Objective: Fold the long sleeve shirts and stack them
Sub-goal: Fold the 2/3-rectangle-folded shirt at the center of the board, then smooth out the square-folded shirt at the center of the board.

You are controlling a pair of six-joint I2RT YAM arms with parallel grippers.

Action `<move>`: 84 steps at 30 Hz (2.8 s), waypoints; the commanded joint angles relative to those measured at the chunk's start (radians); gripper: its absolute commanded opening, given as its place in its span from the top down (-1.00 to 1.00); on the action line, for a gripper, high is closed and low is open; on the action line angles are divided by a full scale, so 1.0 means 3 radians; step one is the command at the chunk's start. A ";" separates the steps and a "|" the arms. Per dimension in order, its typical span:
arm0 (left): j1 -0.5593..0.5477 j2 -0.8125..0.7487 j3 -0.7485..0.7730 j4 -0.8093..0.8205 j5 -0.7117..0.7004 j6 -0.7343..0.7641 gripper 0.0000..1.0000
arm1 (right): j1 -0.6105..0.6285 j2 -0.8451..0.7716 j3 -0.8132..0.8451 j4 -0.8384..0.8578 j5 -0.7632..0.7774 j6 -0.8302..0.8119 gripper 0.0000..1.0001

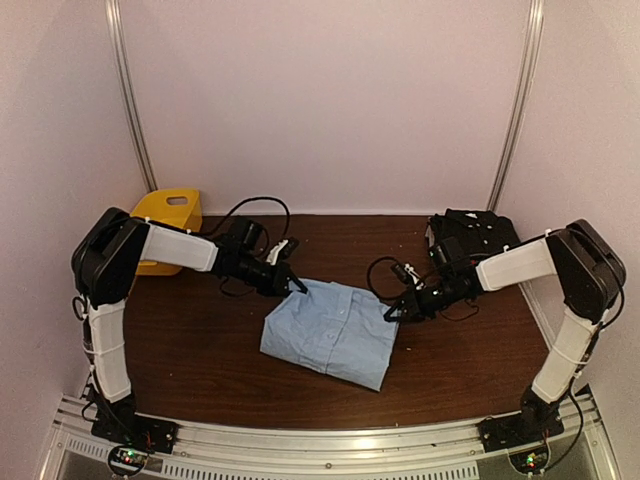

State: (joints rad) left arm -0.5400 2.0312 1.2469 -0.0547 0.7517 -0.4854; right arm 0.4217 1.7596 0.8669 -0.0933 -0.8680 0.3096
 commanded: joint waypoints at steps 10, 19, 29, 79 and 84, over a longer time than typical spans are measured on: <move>0.0036 0.0261 0.0266 -0.0264 -0.0225 0.0181 0.42 | -0.0107 0.0051 0.0116 -0.0094 0.0153 -0.0172 0.77; 0.0038 0.0083 0.0218 -0.0435 -0.0448 0.0263 0.13 | -0.0117 -0.0097 0.0196 -0.0357 0.0359 -0.0265 0.58; 0.0036 -0.0262 0.0221 -0.0648 -0.0925 0.0408 0.09 | -0.0127 -0.0572 0.0178 -0.0710 0.0710 -0.0308 0.53; -0.0733 -0.0896 -0.1872 0.1627 -0.1372 -0.0394 0.14 | 0.1355 -0.0310 -0.0802 0.0945 0.0744 0.0621 0.62; -0.0736 -0.1357 -0.1768 0.1478 -0.1545 -0.0166 0.13 | 0.1351 -0.0780 -0.0647 0.0651 0.0937 0.0543 0.60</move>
State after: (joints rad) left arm -0.7567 1.7309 0.6662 0.4072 0.3447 -0.6075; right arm 0.8246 1.6234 0.6418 0.1875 -0.6487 0.5095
